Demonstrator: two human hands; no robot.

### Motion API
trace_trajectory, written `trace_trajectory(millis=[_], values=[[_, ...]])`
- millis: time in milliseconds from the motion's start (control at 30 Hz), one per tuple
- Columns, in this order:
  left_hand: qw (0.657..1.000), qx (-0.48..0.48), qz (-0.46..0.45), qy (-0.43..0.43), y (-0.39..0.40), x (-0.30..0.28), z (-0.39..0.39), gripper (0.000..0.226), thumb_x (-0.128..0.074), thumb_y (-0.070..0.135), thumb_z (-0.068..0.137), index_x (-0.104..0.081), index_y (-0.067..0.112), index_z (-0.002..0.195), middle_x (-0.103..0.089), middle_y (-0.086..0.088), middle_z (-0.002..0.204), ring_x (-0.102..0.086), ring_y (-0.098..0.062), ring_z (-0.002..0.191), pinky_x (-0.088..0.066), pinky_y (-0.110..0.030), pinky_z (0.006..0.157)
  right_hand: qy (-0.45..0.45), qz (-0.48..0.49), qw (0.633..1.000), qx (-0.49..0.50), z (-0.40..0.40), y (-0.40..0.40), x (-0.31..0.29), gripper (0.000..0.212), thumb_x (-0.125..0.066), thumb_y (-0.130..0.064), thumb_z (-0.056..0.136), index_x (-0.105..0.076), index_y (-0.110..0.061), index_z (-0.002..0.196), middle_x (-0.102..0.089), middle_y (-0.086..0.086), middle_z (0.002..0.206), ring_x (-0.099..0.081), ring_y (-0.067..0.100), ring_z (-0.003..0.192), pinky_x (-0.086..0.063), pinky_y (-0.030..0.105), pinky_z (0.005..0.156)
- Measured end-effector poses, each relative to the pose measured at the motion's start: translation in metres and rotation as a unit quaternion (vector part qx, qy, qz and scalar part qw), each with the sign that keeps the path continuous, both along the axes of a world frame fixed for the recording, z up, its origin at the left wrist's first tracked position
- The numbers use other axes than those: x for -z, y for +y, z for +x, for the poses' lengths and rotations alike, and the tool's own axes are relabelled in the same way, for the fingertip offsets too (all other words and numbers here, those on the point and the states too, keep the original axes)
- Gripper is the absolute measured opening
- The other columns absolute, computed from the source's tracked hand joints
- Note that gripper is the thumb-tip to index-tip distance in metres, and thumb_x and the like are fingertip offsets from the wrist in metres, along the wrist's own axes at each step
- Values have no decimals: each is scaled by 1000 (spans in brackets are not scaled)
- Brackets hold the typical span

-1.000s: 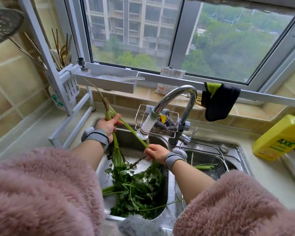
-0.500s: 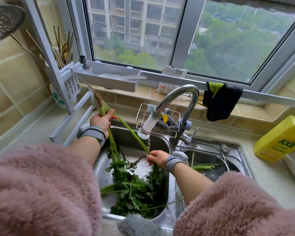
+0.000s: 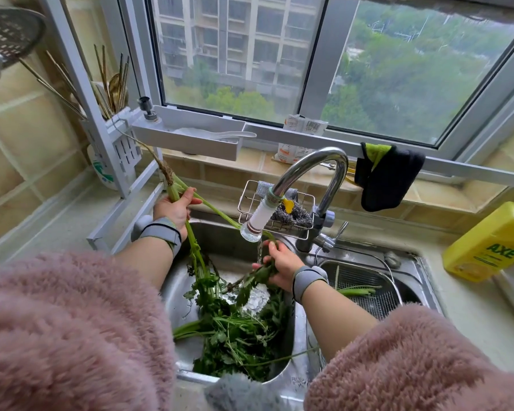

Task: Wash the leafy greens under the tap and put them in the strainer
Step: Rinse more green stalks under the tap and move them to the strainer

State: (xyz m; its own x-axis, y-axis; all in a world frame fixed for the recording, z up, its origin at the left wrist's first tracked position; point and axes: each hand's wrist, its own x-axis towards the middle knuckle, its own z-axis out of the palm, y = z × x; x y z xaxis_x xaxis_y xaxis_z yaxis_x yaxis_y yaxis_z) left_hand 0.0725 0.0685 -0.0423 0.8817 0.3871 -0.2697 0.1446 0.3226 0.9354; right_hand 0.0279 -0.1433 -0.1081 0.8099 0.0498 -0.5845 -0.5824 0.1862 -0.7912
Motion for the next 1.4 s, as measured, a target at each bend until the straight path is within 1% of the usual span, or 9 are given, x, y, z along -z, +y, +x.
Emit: trace_trajectory(millis=[167,267,400,567,767,933,1033,1200,1400], values=[[1000,3,-8,-2,-5,4,-7,19,-59,17,91,-57,14,72,-64,6,47,-53,-2,43,-39,-22,62,-11,104,993,53,7,13,-18,32,-38,19,89,-42,0,114,-51,9,79,-59,27,88,-47,37,94],[1000,-1,-5,7,-5,8,-10,19,-61,20,89,-58,14,70,-67,-2,64,-50,-11,51,-41,-32,74,10,98,992,79,12,22,-20,24,-34,0,99,-48,7,117,-57,15,84,-53,36,117,-39,40,104],[1000,-9,-16,2,-9,9,-11,25,-61,18,89,-57,13,65,-63,5,49,-43,-7,45,-35,-32,76,60,132,985,94,14,27,-22,29,-24,-32,103,-44,-12,101,-56,21,125,-59,36,95,-36,53,99],[1000,-8,-13,10,-9,8,-13,26,-60,17,89,-56,13,64,-61,10,42,-42,-10,51,-35,-50,102,43,128,988,72,7,28,-25,17,-38,7,95,-41,-10,92,-57,17,97,-46,40,126,-37,50,102],[1000,-2,0,12,-8,9,-13,26,-62,17,88,-57,13,63,-61,8,41,-35,-12,51,-36,-18,46,13,21,997,71,9,29,-21,15,-36,-1,99,-48,0,91,-57,12,75,-57,21,72,-44,49,99],[1000,13,13,18,-9,10,-16,23,-62,19,89,-58,14,67,-63,6,45,-31,-10,49,-30,-12,39,46,93,986,133,16,26,-14,23,-29,-1,100,-48,7,111,-47,10,73,-47,16,61,-47,46,90],[998,32,29,46,-10,10,-18,23,-64,22,87,-59,12,67,-65,-5,64,-33,-11,49,-31,-19,49,67,117,984,119,11,29,-20,26,-31,-1,100,-43,5,122,-55,18,88,-61,28,89,-44,46,93],[995,63,50,63,-22,15,-24,26,-62,17,89,-61,13,63,-58,-9,61,-30,-12,48,-28,-21,49,124,224,957,137,2,42,-31,30,-23,-10,103,-38,-3,77,-47,32,126,-42,37,129,-34,49,103],[987,125,68,76,-32,18,-31,20,-58,11,90,-61,10,70,-64,3,46,-31,-11,47,-30,-20,48,160,257,944,128,3,52,-35,39,-23,-20,104,-42,11,119,-38,26,140,-38,33,133,-29,43,110]])
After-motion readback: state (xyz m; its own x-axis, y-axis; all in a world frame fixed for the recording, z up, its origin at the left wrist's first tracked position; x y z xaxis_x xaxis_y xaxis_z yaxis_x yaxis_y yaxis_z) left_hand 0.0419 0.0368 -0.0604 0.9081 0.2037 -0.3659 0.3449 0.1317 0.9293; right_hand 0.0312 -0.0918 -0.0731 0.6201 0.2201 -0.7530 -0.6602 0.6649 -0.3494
